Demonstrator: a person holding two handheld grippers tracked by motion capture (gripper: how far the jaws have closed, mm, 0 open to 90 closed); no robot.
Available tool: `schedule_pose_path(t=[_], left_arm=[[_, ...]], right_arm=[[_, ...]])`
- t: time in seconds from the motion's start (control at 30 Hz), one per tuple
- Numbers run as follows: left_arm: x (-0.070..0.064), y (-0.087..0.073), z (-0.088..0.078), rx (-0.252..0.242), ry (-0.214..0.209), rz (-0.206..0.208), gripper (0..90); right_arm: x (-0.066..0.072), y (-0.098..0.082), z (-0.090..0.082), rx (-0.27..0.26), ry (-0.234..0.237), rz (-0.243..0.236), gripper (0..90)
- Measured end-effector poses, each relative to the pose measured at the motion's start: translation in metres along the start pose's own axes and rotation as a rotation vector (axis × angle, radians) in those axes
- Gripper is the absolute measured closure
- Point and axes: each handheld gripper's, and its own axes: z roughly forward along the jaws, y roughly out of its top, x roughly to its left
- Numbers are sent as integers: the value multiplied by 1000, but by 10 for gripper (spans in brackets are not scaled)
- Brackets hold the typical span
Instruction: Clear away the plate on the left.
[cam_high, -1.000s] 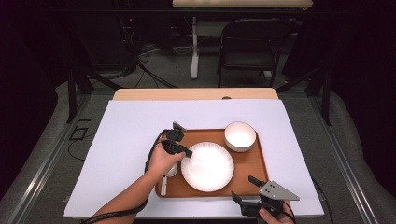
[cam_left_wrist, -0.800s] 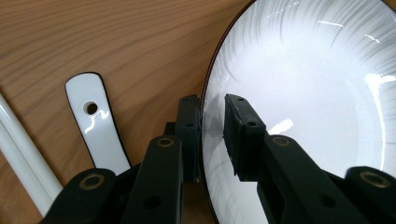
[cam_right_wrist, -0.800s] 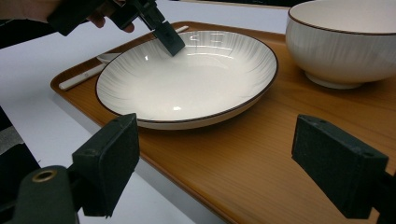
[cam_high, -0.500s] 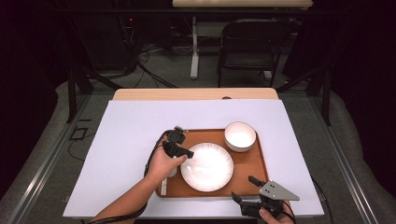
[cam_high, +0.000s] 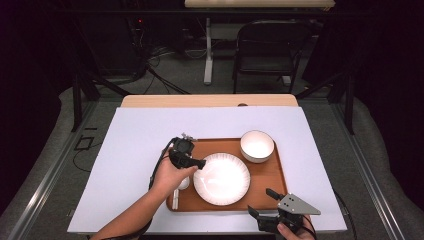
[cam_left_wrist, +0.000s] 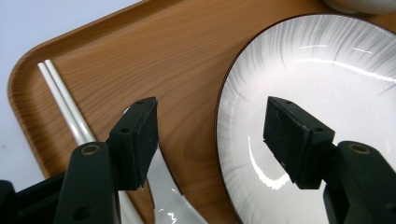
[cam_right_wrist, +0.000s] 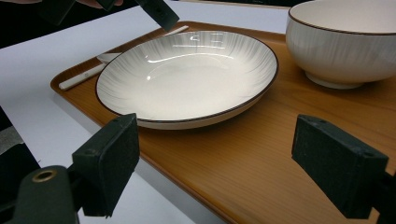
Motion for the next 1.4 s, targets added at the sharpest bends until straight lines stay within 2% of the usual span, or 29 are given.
schedule_pose_path(t=[0.27, 0.4, 0.57, 0.7, 0.83, 1.13, 1.3, 1.4], left_arm=[[11, -3, -20, -27, 18, -9, 355], [20, -7, -32, -47, 41, -15, 355], [35, -15, -47, -72, 65, -43, 354], [48, -25, -58, -86, 75, -72, 353], [64, -38, -66, -93, 73, -123, 357], [91, -68, -82, -134, 130, -199, 357], [103, -84, -86, -154, 161, -221, 357], [109, -95, -87, -157, 166, -240, 360]], right_arm=[[0, 0, 0, 0, -1, 1, 144], [0, 0, 0, 0, -1, 4, 144], [0, 0, 0, 1, -2, 1, 144], [0, 0, 1, 0, -3, 3, 144], [0, 0, 1, 1, -4, 3, 144], [0, 0, 1, 2, -5, 3, 144], [0, 0, 1, 3, -7, 5, 144], [0, 0, 1, 2, -7, 3, 144]])
